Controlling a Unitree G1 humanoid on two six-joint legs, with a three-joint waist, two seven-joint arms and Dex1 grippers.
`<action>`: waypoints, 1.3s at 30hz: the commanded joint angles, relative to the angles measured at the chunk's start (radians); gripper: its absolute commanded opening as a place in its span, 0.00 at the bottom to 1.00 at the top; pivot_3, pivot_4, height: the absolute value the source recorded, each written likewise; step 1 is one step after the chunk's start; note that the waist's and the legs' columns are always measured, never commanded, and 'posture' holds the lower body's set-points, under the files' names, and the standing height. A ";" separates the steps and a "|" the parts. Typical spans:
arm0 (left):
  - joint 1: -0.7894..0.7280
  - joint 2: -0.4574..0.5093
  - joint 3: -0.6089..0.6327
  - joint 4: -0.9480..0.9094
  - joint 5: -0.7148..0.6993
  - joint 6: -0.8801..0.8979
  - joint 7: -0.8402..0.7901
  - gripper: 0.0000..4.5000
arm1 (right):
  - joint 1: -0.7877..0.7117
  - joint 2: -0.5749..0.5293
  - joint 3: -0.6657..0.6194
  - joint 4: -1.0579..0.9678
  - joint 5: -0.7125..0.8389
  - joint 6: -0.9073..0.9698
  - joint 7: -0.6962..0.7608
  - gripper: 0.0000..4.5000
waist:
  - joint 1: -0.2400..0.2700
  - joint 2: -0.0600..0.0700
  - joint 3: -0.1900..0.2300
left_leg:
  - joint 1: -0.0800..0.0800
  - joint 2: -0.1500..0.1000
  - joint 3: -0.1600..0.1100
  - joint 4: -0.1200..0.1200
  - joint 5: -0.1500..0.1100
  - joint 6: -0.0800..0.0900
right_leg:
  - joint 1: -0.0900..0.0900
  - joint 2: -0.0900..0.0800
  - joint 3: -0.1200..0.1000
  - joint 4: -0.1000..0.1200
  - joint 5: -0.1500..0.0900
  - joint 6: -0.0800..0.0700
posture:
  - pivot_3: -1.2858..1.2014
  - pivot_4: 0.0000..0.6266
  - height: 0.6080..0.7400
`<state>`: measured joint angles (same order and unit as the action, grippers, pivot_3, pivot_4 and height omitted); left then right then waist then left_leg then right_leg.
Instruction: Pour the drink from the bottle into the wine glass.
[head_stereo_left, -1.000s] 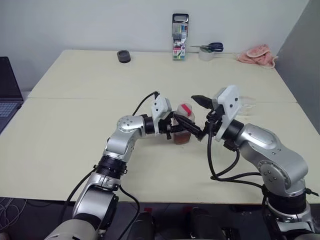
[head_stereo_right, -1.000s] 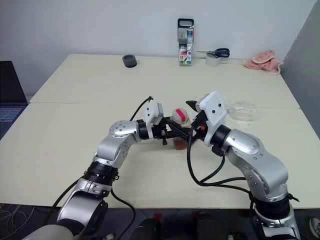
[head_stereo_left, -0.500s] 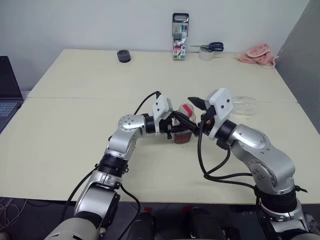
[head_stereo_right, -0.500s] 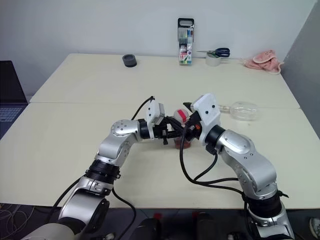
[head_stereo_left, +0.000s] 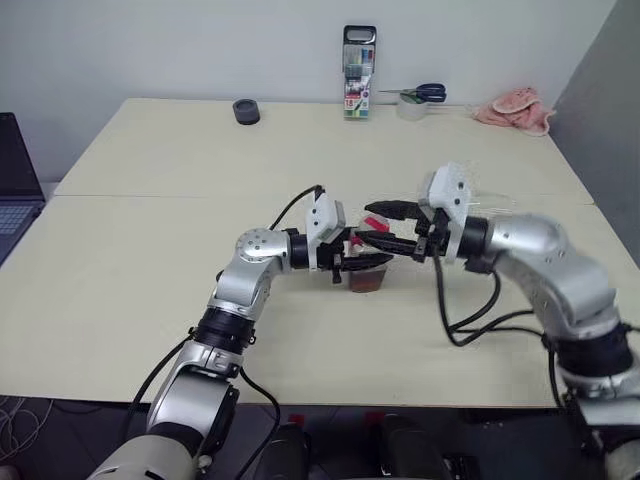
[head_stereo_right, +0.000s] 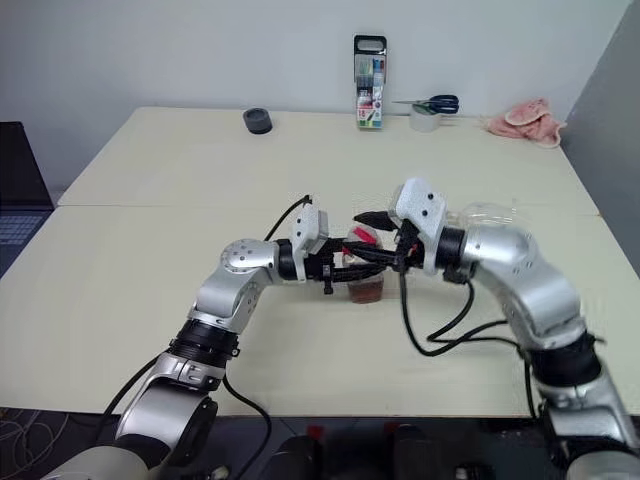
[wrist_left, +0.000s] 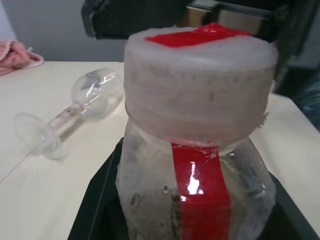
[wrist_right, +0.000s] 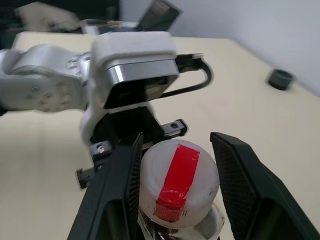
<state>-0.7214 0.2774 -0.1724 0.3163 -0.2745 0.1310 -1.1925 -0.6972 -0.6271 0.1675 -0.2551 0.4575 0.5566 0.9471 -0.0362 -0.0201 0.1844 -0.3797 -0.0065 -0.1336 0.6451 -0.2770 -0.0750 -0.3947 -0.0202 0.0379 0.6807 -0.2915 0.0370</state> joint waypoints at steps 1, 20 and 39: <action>-0.034 0.021 0.050 -0.047 -0.057 0.032 -0.008 0.39 | -0.016 -0.022 -0.010 0.026 0.050 0.012 0.110 0.40 | 0.000 0.000 0.000 | 0.000 0.000 0.000 0.000 0.000 0.000 | 0.000 0.000 0.000 0.000 0.000 0.000 | 0.52 0.24 1.00; -0.112 -0.014 0.066 0.083 -0.022 -0.008 0.060 0.39 | 0.283 0.354 -0.016 -0.398 -0.182 0.125 -0.726 0.85 | -0.002 0.000 0.000 | -0.004 -0.001 0.002 0.001 0.002 -0.004 | -0.007 -0.001 0.003 0.005 0.000 0.000 | 0.52 0.24 1.00; -0.123 -0.013 0.058 0.107 0.000 -0.038 0.030 0.39 | 0.244 0.471 0.019 -0.309 -0.261 0.096 -0.750 0.66 | -0.011 0.000 0.000 | -0.005 -0.001 0.002 0.001 0.002 -0.004 | -0.010 -0.001 0.004 0.008 0.000 0.000 | 0.52 0.24 1.00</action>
<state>-0.8118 0.2678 -0.1202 0.4465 -0.2676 0.1174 -1.1592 -0.4469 -0.1588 0.1978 -0.5406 0.1881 0.6628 0.1873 -0.0471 -0.0198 0.1842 -0.3852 -0.0075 -0.1313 0.6462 -0.2747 -0.0789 -0.4046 -0.0214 0.0417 0.6886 -0.2914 0.0366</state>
